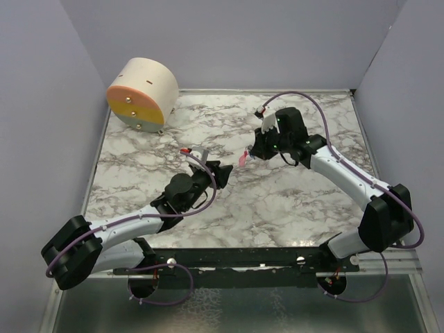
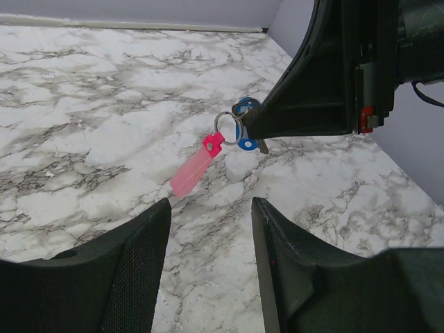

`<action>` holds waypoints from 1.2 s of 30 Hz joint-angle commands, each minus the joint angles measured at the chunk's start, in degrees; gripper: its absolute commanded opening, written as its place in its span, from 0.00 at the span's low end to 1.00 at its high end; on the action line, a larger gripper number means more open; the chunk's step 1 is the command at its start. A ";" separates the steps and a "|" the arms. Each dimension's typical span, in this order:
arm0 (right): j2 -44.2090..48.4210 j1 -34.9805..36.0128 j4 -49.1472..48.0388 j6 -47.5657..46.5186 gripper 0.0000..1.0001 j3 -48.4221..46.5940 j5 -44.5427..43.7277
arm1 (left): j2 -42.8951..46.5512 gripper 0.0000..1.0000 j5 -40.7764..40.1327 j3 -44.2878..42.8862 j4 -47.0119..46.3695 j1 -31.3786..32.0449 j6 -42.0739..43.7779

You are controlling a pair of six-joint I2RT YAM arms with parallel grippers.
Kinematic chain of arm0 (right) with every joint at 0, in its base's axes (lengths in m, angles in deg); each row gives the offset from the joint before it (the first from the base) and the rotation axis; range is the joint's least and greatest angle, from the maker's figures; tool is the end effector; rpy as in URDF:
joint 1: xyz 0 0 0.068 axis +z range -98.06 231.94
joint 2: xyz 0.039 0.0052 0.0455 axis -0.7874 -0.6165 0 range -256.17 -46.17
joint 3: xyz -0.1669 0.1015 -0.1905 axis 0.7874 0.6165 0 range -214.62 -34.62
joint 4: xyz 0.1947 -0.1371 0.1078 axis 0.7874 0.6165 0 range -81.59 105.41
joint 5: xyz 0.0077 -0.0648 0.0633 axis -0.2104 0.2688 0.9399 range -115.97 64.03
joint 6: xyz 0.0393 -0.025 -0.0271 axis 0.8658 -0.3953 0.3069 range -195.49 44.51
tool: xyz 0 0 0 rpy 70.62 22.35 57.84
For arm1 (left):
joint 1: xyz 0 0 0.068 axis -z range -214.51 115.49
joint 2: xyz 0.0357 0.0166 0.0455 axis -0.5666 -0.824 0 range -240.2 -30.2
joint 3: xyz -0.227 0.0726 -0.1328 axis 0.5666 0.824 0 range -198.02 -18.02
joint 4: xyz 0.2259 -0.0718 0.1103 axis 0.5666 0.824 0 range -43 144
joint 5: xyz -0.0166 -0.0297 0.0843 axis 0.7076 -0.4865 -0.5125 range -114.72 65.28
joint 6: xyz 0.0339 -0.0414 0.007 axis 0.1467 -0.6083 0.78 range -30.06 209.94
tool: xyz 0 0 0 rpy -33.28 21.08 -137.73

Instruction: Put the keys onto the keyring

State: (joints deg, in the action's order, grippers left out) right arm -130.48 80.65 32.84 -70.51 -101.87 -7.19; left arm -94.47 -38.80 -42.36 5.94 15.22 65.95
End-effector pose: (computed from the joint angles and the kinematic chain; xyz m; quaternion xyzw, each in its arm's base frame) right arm 0.2806 0.1667 0.2903 -0.2506 0.8665 0.2599 0.3448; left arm 0.1620 -0.1777 0.2422 0.0695 0.6969 -0.3564 0.6184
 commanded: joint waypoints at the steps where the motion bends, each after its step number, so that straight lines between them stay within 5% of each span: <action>1: 1.22 0.62 0.03 -4.24 0.01 -0.71 -9.86 | 0.61 0.52 -2.17 0.43 -1.66 0.12 -1.19; 15: -5.41 4.36 10.61 -5.54 0.01 -9.63 -48.55 | 0.73 0.51 -1.00 0.44 -1.66 0.16 -2.11; 24: 5.20 5.89 -3.09 -8.75 0.01 -3.37 -21.78 | 1.93 0.51 -1.37 1.05 -1.63 0.12 -1.91; 31: 0.57 5.66 8.31 -0.85 0.01 -9.35 -44.21 | 2.45 0.51 -1.36 1.27 -1.63 0.14 -2.10; 36: 2.42 5.50 4.91 -0.47 0.01 -7.31 -42.93 | 3.53 0.51 -1.72 1.85 -1.61 0.16 -1.94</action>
State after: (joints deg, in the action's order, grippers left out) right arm -128.80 86.35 37.95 -73.11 -109.76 -46.79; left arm -92.81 -39.35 -41.55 5.90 15.22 64.11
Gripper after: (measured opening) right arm 0.041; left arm 0.512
